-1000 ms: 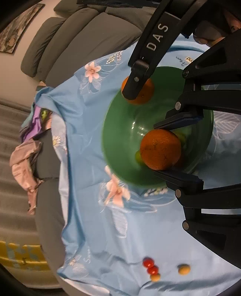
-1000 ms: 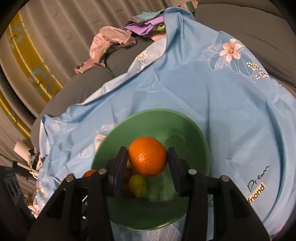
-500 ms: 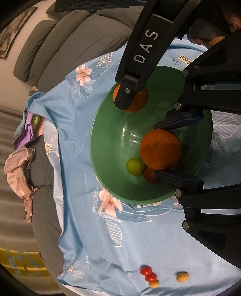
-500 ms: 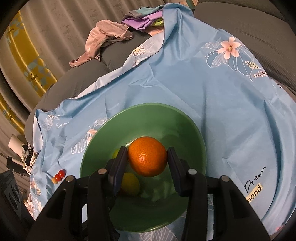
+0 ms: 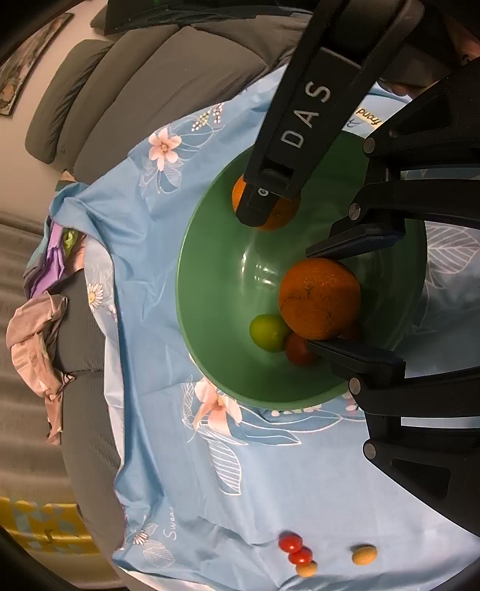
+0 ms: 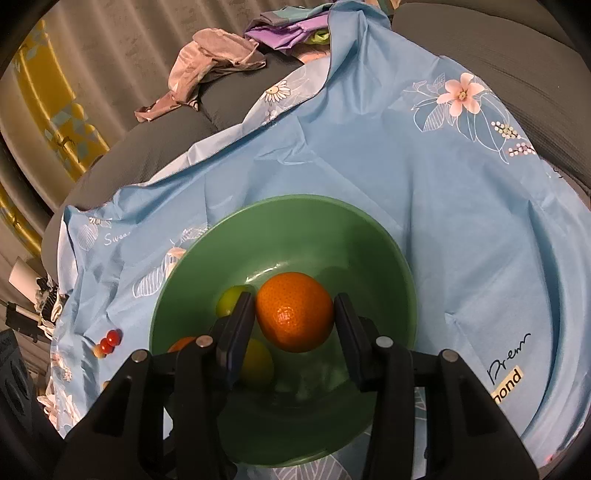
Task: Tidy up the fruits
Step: 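Carry the orange in the right gripper over the green bowl while the left carries its orange, then open the right gripper in the bowl while the left gripper releases its orange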
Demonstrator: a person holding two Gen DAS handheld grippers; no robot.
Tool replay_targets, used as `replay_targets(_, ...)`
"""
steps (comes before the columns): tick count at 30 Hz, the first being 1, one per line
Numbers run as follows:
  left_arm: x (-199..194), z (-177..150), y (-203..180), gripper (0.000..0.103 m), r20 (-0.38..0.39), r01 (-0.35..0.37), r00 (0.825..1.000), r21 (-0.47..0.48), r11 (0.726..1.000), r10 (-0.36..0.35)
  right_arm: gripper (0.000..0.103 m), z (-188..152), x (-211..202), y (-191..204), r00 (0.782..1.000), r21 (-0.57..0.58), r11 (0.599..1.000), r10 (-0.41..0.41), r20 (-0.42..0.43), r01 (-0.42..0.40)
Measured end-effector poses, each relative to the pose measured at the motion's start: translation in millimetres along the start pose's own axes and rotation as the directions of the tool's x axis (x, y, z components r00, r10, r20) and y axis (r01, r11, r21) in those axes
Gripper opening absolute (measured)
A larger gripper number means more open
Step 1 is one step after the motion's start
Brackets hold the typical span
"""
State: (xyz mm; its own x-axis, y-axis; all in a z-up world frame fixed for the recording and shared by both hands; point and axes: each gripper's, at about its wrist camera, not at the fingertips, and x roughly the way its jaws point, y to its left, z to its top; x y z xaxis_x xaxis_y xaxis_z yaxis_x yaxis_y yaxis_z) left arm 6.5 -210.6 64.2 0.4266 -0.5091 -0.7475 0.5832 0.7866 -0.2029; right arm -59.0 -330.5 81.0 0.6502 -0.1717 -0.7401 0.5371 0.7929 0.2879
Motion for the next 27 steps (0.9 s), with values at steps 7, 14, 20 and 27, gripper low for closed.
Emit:
replay_targets(7,3.0,0.4,2.2,0.041,-0.006,0.003,1.000,-0.006,1.000,-0.004,0.046,-0.4,2.8,1.2,1.000,-0.009,1.000,-0.009,-0.014,0.009)
replay_targets(14,2.6,-0.4,2.3,0.041,-0.008,0.004,1.000,-0.001,1.000,-0.004,0.046,-0.8,5.1,3.1,1.000,-0.022,1.000,-0.012,-0.027,0.011)
replay_targets(20,3.3,0.0,3.0,0.041,-0.019,0.014,1.000,-0.009,1.000,-0.014,0.047,-1.1,6.5,3.9,0.999,-0.030,0.999,-0.021,-0.033,0.020)
replay_targets(27,0.0,3.0,2.2,0.042,-0.042,0.039,0.998,-0.023,0.999,-0.040,0.061,0.2,-0.4,6.6,1.000,-0.047,0.999,-0.011,-0.001,0.011)
